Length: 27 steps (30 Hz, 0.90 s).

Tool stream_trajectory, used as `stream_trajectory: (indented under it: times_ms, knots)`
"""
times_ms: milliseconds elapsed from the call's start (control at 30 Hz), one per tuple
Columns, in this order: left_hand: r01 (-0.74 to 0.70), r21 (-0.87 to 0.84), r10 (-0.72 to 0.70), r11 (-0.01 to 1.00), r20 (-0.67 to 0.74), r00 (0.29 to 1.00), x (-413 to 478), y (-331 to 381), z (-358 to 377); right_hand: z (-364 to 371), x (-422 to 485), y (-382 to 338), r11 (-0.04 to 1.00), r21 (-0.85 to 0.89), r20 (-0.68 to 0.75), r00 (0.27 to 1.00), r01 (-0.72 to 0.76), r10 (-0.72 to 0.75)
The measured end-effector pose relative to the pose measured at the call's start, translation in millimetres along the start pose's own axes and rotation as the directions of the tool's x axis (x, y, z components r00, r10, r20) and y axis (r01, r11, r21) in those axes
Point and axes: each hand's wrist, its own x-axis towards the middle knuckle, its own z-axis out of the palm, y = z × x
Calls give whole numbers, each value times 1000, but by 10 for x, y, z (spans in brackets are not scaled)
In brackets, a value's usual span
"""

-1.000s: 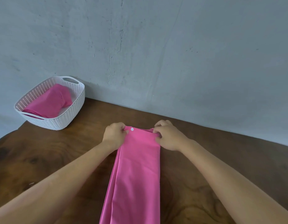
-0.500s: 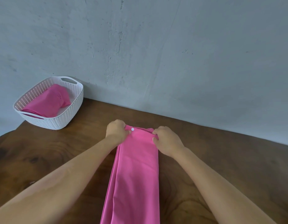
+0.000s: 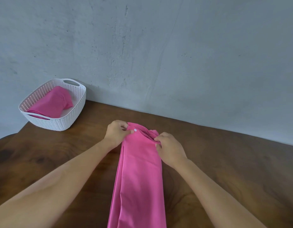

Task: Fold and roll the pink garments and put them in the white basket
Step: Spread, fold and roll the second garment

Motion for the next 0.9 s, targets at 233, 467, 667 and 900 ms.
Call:
stream_trajectory:
  times_ms: [233, 467, 667, 900]
  knots:
    - [-123, -218, 142, 968, 73, 987, -255, 193, -242, -94, -194, -6, 1000, 6, -118, 993, 3, -2]
    - [-272, -283, 307, 920, 87, 948, -440, 463, -461, -248, -409, -32, 998, 56, -298, 954, 28, -10]
    - [-335, -257, 364, 907, 71, 929, -534, 664, -506, -446, -577, -51, 998, 61, -376, 926, -7, 30]
    - [-433, -206, 447, 877, 21, 895, -735, 801, -557, -646, -847, -98, 1000, 21, -371, 928, -10, 17]
